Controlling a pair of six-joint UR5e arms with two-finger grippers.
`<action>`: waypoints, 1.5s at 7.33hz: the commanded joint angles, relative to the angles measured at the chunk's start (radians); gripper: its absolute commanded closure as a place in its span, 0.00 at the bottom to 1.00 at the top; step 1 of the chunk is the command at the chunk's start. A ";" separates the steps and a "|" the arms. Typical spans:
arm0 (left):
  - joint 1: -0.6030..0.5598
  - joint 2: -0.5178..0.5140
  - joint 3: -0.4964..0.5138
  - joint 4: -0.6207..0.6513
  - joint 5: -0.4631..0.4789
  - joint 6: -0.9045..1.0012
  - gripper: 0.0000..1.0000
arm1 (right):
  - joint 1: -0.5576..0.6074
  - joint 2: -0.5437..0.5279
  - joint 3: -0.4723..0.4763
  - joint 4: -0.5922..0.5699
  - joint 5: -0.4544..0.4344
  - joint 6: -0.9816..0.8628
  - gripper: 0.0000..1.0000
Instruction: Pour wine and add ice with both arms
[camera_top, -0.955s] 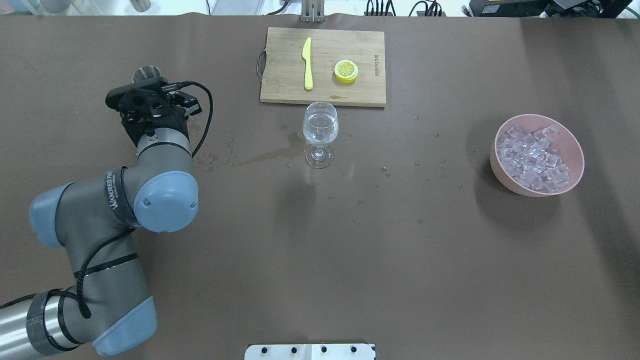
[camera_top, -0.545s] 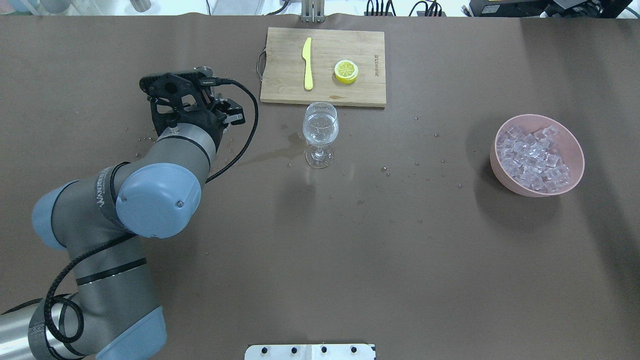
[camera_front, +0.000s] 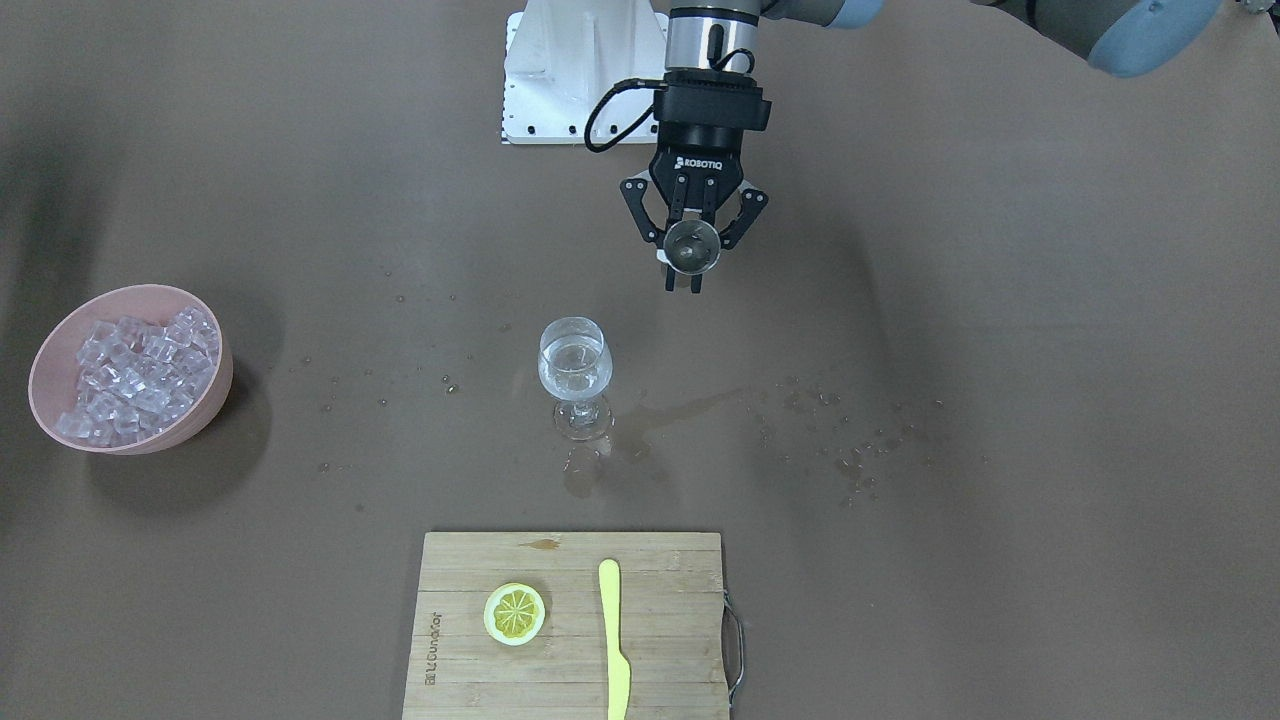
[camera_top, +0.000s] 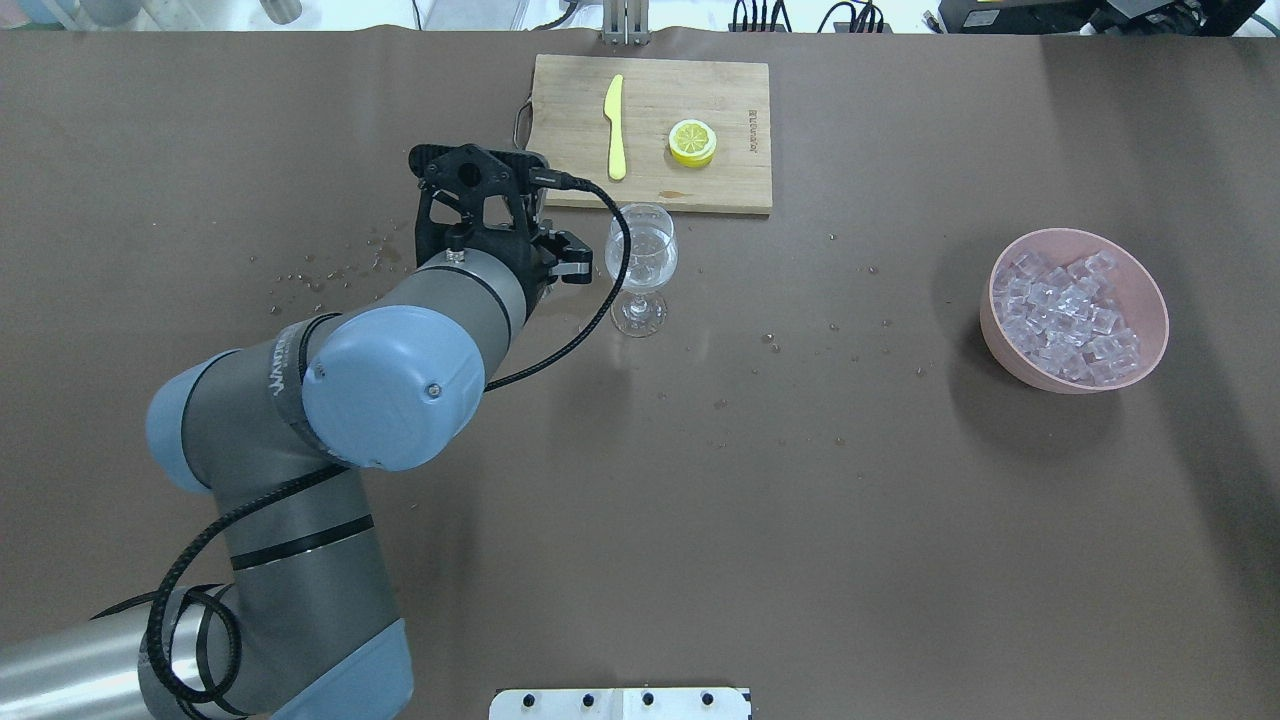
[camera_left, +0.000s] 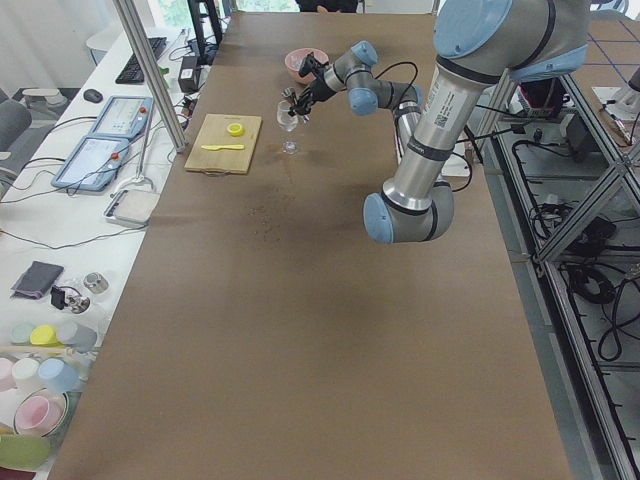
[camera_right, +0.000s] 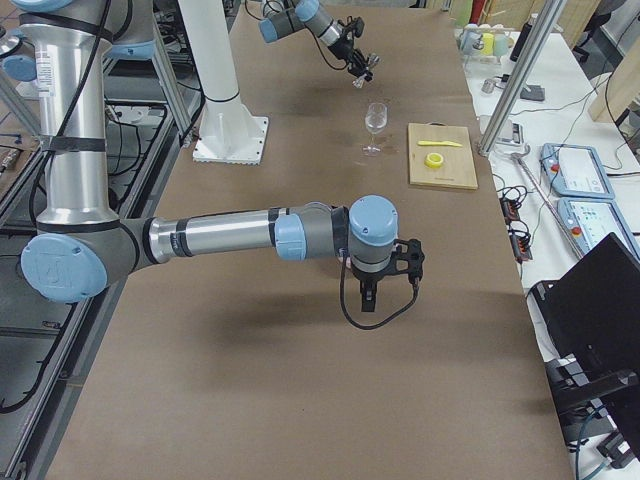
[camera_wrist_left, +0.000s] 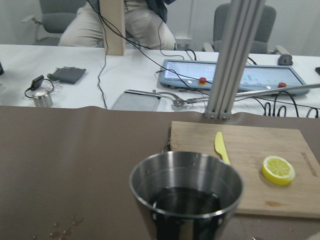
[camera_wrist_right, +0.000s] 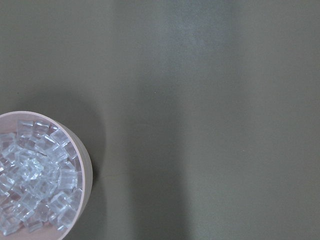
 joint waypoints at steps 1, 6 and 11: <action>0.001 -0.112 0.023 0.134 -0.036 0.018 1.00 | -0.001 -0.001 -0.001 -0.001 0.000 0.001 0.00; 0.000 -0.266 0.075 0.368 -0.224 0.070 1.00 | -0.001 0.005 -0.003 -0.001 -0.001 0.002 0.00; -0.136 -0.441 0.300 0.520 -0.526 0.181 1.00 | 0.001 0.001 0.000 -0.001 0.000 0.002 0.00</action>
